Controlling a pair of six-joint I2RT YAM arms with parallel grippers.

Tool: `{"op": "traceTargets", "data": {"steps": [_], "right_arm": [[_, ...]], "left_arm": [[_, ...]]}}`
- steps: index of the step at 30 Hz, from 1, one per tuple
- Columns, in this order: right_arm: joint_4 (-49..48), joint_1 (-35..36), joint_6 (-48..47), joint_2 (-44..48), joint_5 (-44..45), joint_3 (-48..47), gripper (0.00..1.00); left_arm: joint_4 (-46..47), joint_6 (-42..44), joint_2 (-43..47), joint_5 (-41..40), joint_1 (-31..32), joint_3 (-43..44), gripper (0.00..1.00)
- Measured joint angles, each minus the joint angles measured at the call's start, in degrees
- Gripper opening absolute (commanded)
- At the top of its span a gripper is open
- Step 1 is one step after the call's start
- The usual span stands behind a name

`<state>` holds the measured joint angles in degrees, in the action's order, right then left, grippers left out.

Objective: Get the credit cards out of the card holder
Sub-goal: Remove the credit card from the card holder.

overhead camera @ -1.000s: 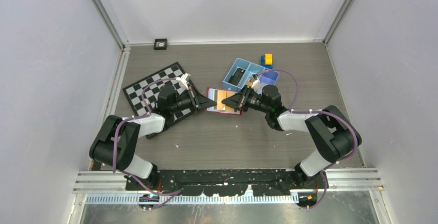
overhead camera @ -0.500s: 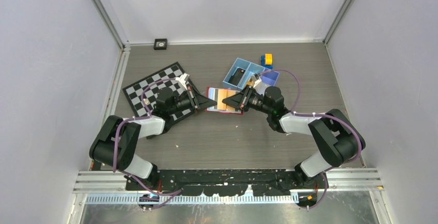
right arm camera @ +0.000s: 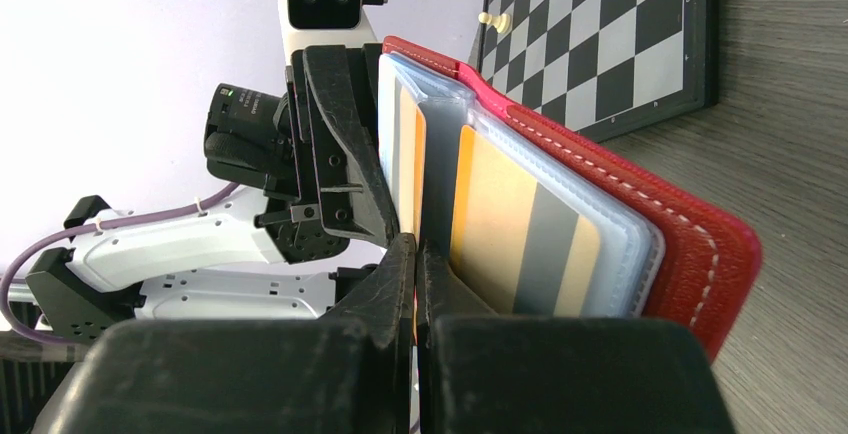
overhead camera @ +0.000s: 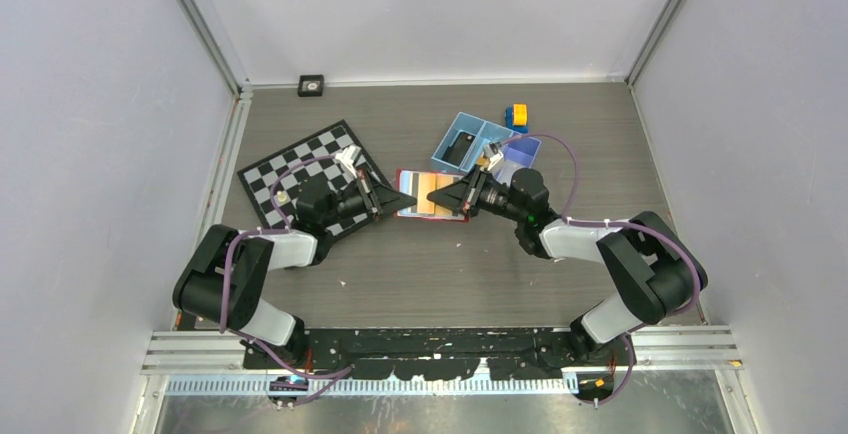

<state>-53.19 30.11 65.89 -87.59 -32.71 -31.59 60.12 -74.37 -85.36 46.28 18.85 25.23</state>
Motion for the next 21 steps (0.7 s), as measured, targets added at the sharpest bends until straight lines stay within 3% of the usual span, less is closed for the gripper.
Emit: {"op": "traceTargets", "data": {"steps": [21], "right_arm": [[2.1, -2.8, -0.2, 1.4, 1.9, 1.6, 0.01]], "left_arm": [[2.3, -0.7, 1.9, -1.6, -4.6, -2.4, 0.0]]}}
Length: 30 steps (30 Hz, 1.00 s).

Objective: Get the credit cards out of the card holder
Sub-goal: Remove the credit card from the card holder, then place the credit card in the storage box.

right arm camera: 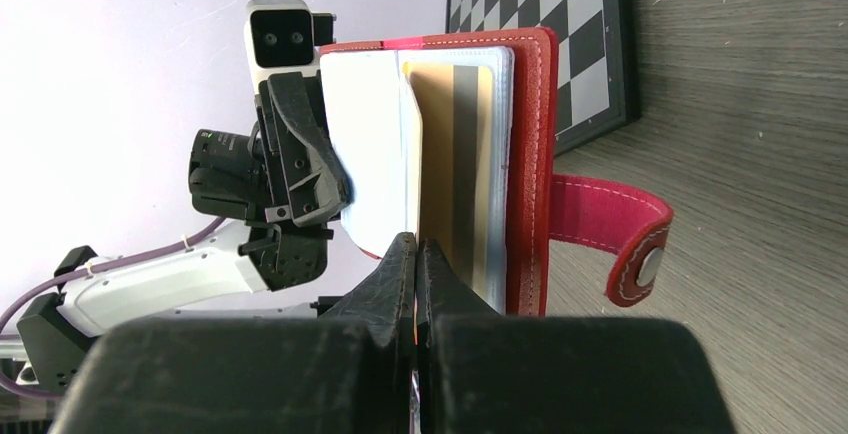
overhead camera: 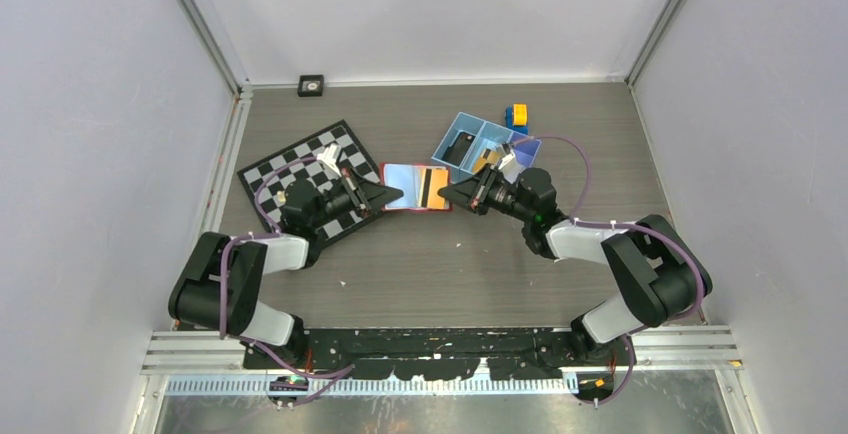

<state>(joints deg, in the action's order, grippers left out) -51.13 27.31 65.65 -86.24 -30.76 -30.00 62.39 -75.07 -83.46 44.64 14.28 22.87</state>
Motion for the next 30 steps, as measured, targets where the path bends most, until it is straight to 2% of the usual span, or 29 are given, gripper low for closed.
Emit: {"op": "traceTargets", "data": {"steps": [6, 12, 17, 22, 30], "right_arm": [[0.3, -0.4, 0.0, 0.4, 0.0, 0.1, 0.01], [6.1, -4.4, -1.1, 5.2, 1.0, 0.5, 0.0], [18.7, -8.0, -5.5, 11.1, 5.0, -1.1, 0.01], [33.5, -9.2, -10.5, 12.1, 11.3, -8.5, 0.0], [42.0, -13.0, -12.8, 5.5, 15.8, -16.1, 0.0]], "left_arm": [[-0.9, 0.5, 1.2, -0.4, -0.6, -0.6, 0.0], [-11.6, 5.5, 7.8, -3.5, -0.8, -0.6, 0.0], [-23.8, 11.7, 15.6, -7.6, -0.9, -0.5, 0.0], [-31.6, 15.6, 19.1, -10.9, -0.9, -0.4, 0.0], [-36.1, 17.2, 19.0, -12.7, -0.9, -0.4, 0.0]]}}
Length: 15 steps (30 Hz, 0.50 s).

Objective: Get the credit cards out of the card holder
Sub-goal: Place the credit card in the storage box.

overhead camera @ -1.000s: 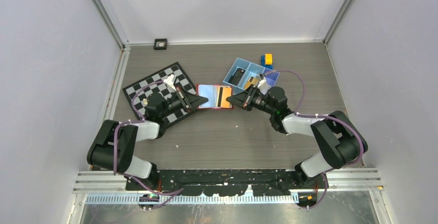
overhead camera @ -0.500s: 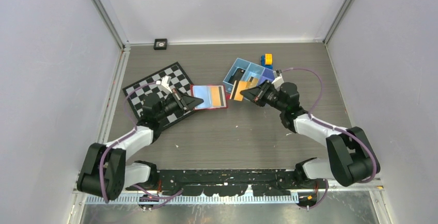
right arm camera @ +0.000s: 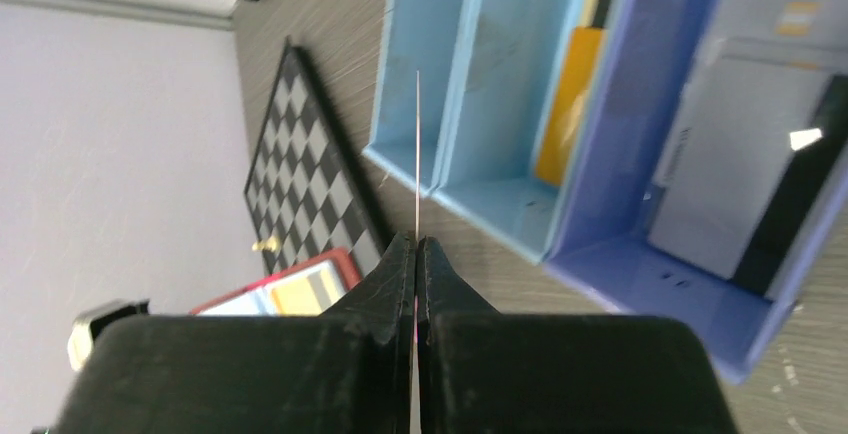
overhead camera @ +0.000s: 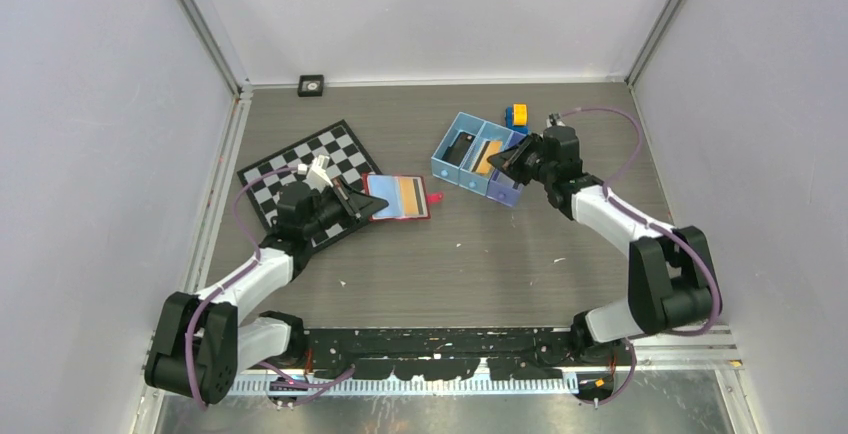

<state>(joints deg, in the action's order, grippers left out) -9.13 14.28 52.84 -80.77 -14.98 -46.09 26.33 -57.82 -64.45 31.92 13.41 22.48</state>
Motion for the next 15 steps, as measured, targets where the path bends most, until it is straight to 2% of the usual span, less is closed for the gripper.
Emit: {"op": "traceTargets", "data": {"steps": [10, 13, 15], "right_arm": [[2.4, -3.1, 0.3, -13.5, 0.5, -7.2, 0.02], [2.4, -3.1, 0.3, -17.1, 0.3, -10.7, 0.08], [2.3, -3.1, 0.5, -18.7, 0.1, -11.9, 0.19]], "left_arm": [[-0.4, 0.0, -0.4, 0.0, 0.0, 0.0, 0.0], [-0.5, 0.0, -0.4, 0.0, 0.0, 0.0, 0.0], [-0.5, 0.0, -0.4, 0.0, 0.0, 0.0, 0.0]]}}
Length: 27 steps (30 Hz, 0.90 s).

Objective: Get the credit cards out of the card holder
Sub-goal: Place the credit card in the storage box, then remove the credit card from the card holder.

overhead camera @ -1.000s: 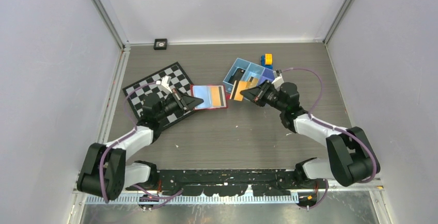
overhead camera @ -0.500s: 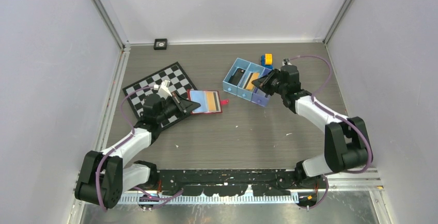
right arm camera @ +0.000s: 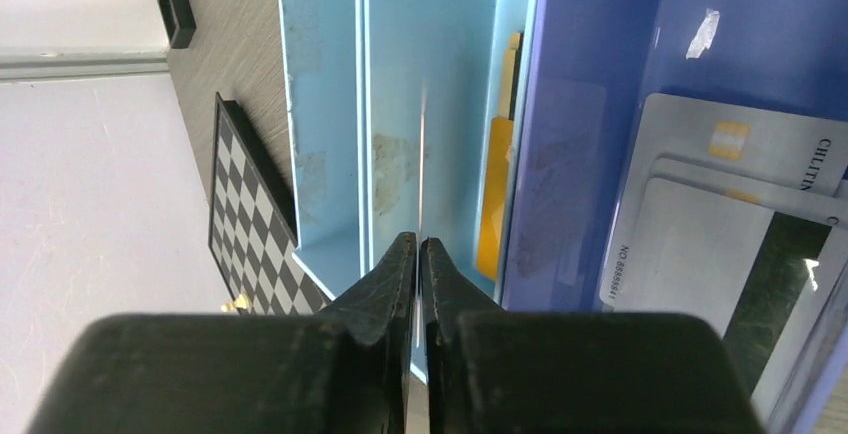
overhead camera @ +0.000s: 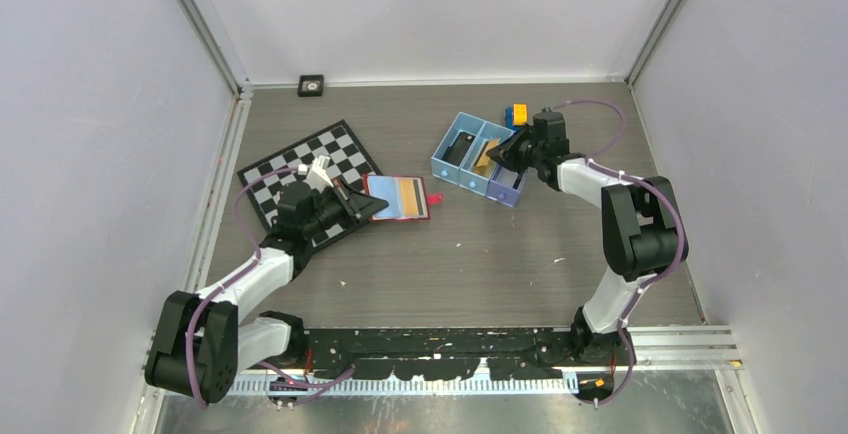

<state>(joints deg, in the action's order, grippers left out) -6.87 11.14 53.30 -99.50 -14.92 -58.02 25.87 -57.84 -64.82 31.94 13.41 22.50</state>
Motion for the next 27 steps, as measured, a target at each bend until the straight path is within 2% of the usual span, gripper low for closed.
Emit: {"op": "traceTargets", "data": {"steps": [3, 9, 11, 13, 14, 19, 22, 27], "right_arm": [[0.1, 0.0, 0.6, -0.9, -0.1, -0.3, 0.36], [1.3, 0.0, 0.6, 1.6, 1.5, 0.7, 0.5], [1.7, 0.3, 0.5, 4.5, 1.7, 2.4, 0.6], [2.7, 1.0, 0.2, 8.5, 2.3, 4.1, 0.76], [2.9, 1.6, -0.2, 10.2, 2.4, 4.8, 0.79], [3.6, 8.2, -4.2, 19.8, 1.1, 7.8, 0.81], [0.8, 11.3, -5.4, 23.3, -1.2, 11.2, 0.82], [-6.7, 12.5, -4.7, 23.7, -7.1, 17.7, 0.84]], "left_arm": [[0.0, 0.0, 0.0, 0.0, 0.0, 0.0, 0.0], [0.0, -0.1, 0.0, 0.0, 0.0, 0.0, 0.0], [0.0, -0.2, 0.0, 0.1, 0.0, 0.0, 0.0], [0.2, -0.3, 0.0, 0.3, 0.0, 0.0, 0.0], [0.5, -0.4, 0.0, 0.6, 0.0, 0.0, 0.0], [6.8, -3.1, -1.2, 3.1, 0.0, 0.0, 0.0], [12.0, -5.0, -2.0, 4.8, 0.0, -0.2, 0.0], [20.0, -8.0, -2.5, 7.6, 0.0, -0.3, 0.0]]}}
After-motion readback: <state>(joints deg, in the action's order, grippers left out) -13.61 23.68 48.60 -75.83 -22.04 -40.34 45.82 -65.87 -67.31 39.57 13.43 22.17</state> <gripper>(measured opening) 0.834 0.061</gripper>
